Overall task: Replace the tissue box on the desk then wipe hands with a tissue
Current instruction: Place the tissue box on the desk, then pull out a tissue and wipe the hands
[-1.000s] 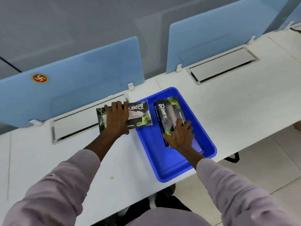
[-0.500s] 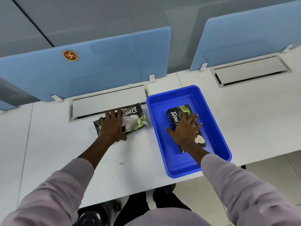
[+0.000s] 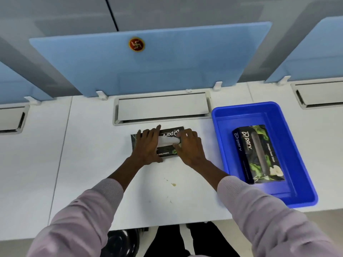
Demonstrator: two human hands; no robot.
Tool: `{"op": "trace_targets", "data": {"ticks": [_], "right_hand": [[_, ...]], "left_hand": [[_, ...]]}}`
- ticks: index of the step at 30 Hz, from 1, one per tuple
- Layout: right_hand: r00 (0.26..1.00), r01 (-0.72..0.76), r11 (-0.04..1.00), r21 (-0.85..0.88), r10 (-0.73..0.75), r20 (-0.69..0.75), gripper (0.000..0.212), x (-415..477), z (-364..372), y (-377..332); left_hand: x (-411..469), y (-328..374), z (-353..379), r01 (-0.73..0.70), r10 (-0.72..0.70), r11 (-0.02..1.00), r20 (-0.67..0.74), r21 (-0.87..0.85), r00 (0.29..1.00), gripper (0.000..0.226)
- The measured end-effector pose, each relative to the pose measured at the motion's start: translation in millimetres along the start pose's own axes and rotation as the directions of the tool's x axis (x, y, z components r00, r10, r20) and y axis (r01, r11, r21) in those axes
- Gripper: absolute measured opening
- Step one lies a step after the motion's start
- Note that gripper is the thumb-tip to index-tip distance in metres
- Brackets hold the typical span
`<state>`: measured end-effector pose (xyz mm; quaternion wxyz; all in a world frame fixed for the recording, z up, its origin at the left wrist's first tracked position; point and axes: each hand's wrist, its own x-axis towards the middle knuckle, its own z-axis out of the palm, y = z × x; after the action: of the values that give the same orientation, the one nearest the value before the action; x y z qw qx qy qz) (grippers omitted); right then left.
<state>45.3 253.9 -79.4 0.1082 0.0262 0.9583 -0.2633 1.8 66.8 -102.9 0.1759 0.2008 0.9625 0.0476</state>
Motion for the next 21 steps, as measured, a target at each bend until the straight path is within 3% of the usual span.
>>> {"op": "trace_targets", "data": {"ticks": [4,10,17,21], "right_hand": [[1.0,-0.026,0.999,-0.03,0.026,0.004,0.039,10,21,-17],[0.999,-0.031,0.996,-0.079,0.029,-0.019,0.04,34,29,-32],[0.998,-0.004,0.971,-0.24,0.019,0.061,0.021,56,36,-44],[0.999,0.011,0.98,-0.2,-0.003,0.041,0.006,57,32,-45]], "left_hand": [[-3,-20,15,-0.025,0.021,0.975,-0.023,-0.221,1.0,0.146],[-23,-43,24,0.018,-0.137,0.789,-0.148,-0.614,0.98,0.129],[-25,-48,31,0.106,-0.227,0.702,-0.08,-0.704,0.971,0.128],[-26,-50,33,0.121,-0.236,0.7,-0.067,-0.704,0.969,0.131]]}}
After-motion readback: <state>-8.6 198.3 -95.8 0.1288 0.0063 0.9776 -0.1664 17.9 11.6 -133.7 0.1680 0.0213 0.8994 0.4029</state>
